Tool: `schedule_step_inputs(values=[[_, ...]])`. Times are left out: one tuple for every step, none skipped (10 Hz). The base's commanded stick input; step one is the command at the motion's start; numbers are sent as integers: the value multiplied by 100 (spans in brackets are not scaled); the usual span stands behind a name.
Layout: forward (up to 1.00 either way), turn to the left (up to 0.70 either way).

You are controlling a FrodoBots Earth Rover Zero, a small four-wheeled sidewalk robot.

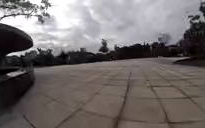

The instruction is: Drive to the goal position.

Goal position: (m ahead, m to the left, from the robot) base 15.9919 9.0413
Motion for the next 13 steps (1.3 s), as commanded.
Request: schedule_step_inputs(values=[[85, 0], [85, 0], [85, 0], [85, 34], [85, 34], [85, 34], [85, 34], [85, 15], [85, 0], [85, 0], [85, 0], [85, 0], [85, 0]])
